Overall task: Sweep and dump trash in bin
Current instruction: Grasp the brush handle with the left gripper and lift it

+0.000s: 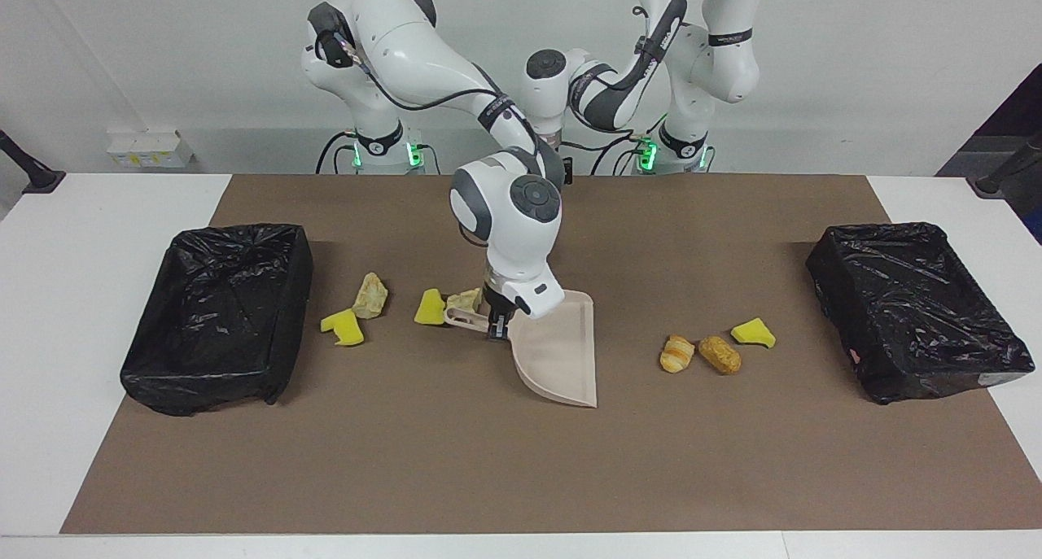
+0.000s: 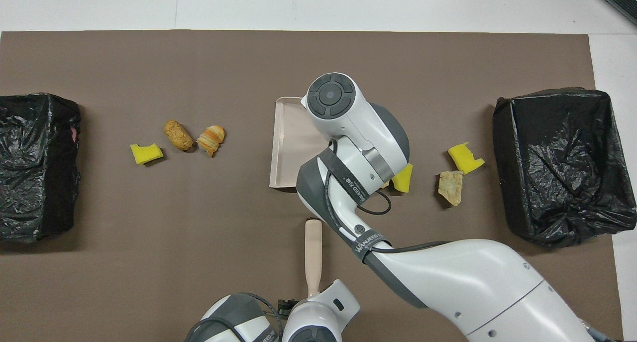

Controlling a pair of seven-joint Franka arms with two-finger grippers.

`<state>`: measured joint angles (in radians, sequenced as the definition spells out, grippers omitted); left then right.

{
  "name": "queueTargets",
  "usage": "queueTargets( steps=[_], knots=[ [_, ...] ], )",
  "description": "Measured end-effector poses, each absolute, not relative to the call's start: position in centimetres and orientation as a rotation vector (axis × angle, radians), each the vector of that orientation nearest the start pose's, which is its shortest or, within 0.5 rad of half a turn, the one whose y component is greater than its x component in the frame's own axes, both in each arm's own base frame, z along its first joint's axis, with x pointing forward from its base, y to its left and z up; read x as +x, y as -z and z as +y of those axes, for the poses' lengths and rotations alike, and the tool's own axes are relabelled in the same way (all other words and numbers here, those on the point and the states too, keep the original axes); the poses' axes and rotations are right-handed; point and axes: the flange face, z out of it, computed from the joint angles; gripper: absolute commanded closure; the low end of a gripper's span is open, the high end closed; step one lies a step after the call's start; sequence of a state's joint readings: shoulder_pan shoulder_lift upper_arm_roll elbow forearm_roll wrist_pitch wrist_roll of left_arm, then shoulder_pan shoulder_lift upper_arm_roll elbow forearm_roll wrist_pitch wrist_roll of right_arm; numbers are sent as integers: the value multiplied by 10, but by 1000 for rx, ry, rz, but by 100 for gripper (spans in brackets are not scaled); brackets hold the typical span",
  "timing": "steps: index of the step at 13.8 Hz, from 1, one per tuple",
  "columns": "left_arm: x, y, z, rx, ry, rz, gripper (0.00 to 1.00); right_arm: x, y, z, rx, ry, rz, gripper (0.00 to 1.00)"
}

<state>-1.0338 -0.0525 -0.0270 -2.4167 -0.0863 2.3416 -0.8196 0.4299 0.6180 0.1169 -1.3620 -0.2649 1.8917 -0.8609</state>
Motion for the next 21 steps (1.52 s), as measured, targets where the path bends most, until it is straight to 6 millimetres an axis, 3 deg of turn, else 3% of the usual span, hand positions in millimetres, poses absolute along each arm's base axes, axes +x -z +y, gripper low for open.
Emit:
queueTargets(
  steps=[2, 3, 5, 6, 11, 15, 18, 21],
  knots=[
    [235, -330, -420, -3141, -103, 279, 18, 629, -355, 340, -2434, -181, -2230, 100],
    [236, -331, -420, -3138, -107, 279, 28, 629, -355, 341, -2434, -178, -2230, 100],
    [235, -332, -419, -3125, -123, 279, 68, 629, -355, 341, -2433, -176, -2231, 100],
    [235, -332, -418, -3116, -133, 279, 99, 628, -355, 342, -2432, -175, -2232, 100],
    [235, -346, -411, -3055, -204, 367, 100, 622, -355, 354, -2420, -164, -2248, 100],
    [241, -374, -377, -2951, -350, 505, 100, 622, -354, 355, -2419, -166, -2250, 100],
    [260, -420, -328, -2923, -447, 573, 100, 622, -354, 355, -2419, -166, -2250, 100],
    [286, -472, -246, -2946, -553, 540, 100, 622, -353, 355, -2418, -169, -2250, 100]
  ],
)
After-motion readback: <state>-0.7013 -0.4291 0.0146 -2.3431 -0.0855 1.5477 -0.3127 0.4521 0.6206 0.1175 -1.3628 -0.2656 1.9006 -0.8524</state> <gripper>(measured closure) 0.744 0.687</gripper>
